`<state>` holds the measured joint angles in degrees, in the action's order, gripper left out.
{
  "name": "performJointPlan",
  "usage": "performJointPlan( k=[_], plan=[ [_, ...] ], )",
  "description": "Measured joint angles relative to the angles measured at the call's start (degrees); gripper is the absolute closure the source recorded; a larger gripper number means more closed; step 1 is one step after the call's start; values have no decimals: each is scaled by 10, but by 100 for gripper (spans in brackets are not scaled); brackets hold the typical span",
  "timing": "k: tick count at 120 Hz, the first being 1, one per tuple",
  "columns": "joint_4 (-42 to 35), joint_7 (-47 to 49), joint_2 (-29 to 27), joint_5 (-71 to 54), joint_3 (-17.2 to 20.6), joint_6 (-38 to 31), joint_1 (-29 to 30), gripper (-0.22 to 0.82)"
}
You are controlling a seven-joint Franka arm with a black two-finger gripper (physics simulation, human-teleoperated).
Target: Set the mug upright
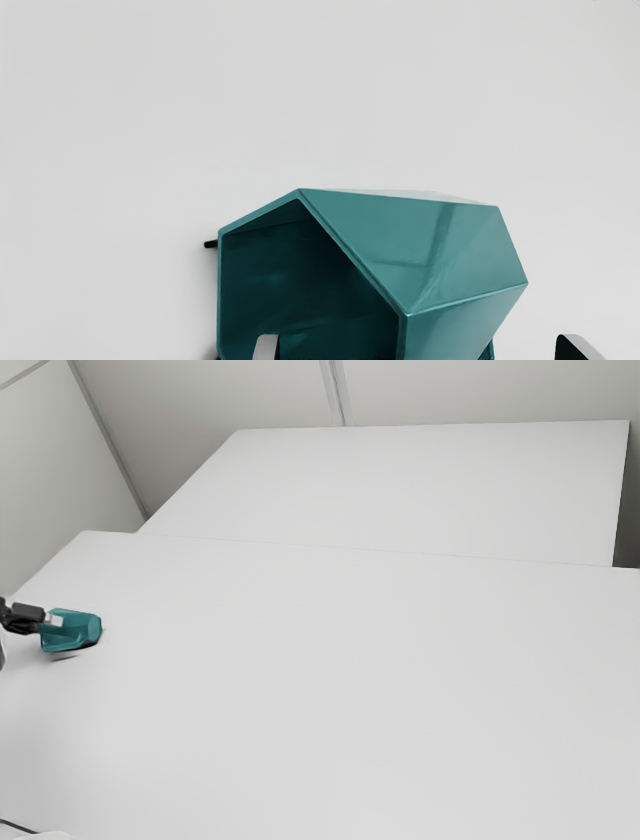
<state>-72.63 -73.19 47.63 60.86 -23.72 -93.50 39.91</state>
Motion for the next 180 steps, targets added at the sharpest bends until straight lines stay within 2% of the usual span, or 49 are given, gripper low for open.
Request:
performJointPlan(
  k=[30,79,168,180],
  plan=[
    [18,0,16,1,2,9,19,0],
    [52,-8,21,6,5,18,15,0],
    [47,-52,48,82,10,54,15,0],
    [47,-57,50,88,10,56,14,3]
  ],
)
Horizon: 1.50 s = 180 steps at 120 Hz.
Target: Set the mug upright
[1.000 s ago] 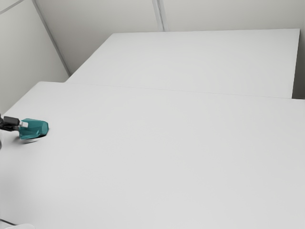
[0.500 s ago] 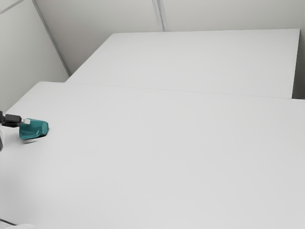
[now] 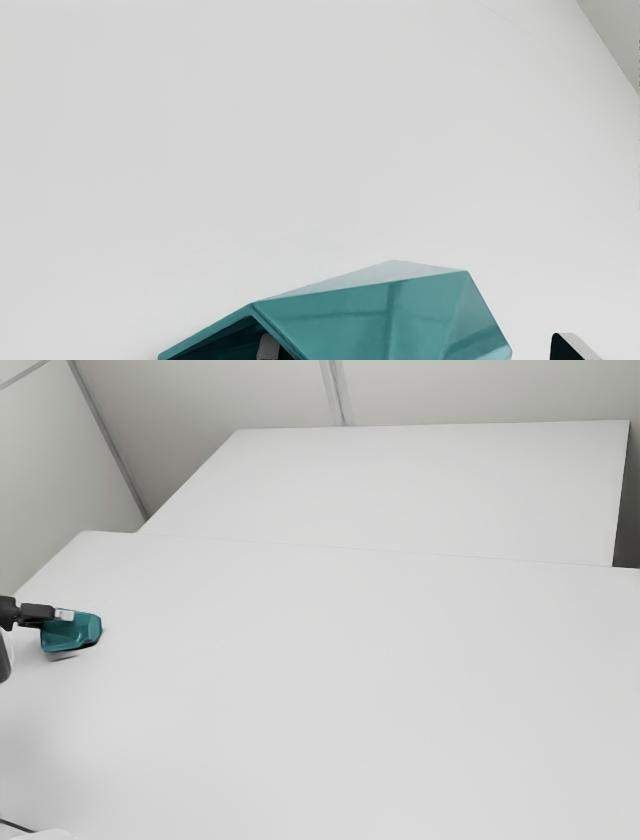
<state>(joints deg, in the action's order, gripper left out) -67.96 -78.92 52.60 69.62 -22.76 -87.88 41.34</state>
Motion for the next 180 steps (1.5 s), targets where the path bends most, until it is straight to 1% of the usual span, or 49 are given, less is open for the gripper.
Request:
performJointPlan(
  k=[15,47,105,121,137,150,159,168,180],
  plan=[
    [0,-5,0,5,0,3,-1,9],
    [-2,-13,1,11,0,5,-2,30],
    [-3,-21,-1,19,0,2,-8,60],
    [-1,-22,-9,26,0,2,-15,71],
    [4,-23,-20,35,7,3,-22,74],
    [6,-23,-42,40,14,4,-36,75],
    [1,-22,-68,39,18,0,-58,76],
    [-28,-19,-115,11,27,-12,-99,77],
    [-119,-9,-209,-71,49,-51,-173,77]
  ],
)
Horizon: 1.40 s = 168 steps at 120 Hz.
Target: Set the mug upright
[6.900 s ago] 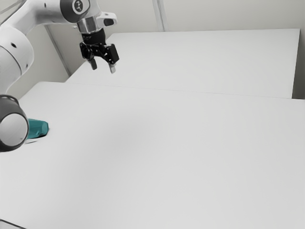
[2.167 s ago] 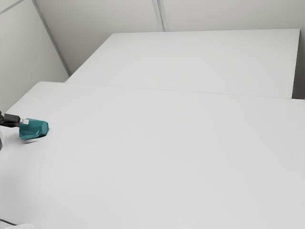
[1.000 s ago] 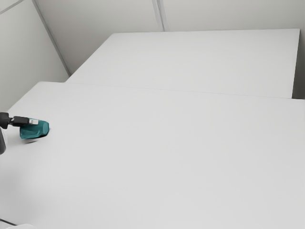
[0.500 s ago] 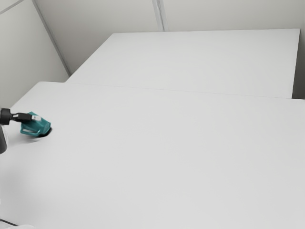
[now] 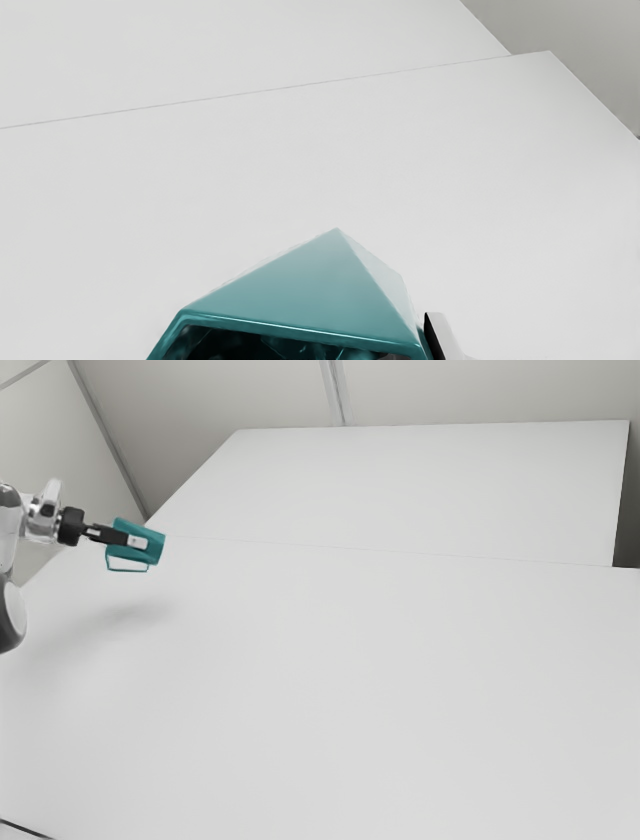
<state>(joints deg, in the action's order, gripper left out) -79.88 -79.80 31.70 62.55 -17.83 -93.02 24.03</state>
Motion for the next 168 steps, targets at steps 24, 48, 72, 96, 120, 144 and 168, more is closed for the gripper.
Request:
performJointPlan(
  k=[24,48,72,96,120,144,168],
  plan=[
    [-205,61,-219,-244,8,-102,-156,78],
    [-379,144,-323,-432,8,-246,-304,78],
    [-425,245,-326,-603,13,-361,-413,78],
    [-511,335,-368,-678,13,-425,-384,78],
    [-565,402,-395,-705,13,-479,-304,78],
    [-568,451,-392,-711,13,-507,-327,78],
    [-570,486,-369,-712,14,-525,-353,78]
  ],
)
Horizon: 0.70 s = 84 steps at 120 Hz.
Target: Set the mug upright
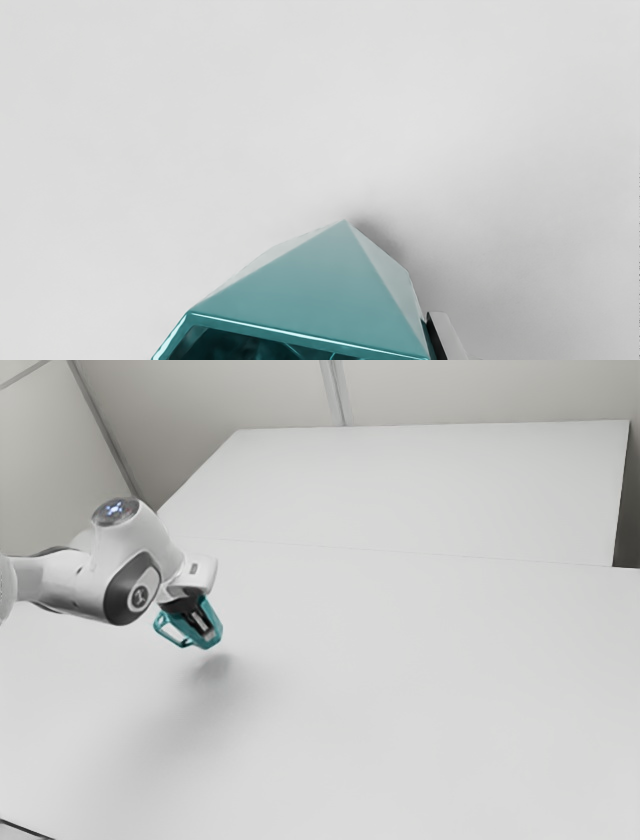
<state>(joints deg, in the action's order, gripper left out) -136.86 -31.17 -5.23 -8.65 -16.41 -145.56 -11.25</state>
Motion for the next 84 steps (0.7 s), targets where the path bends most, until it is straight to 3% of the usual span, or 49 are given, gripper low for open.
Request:
performJointPlan(
  k=[84],
  plan=[
    [-5,85,28,22,0,68,-3,78]
  ],
)
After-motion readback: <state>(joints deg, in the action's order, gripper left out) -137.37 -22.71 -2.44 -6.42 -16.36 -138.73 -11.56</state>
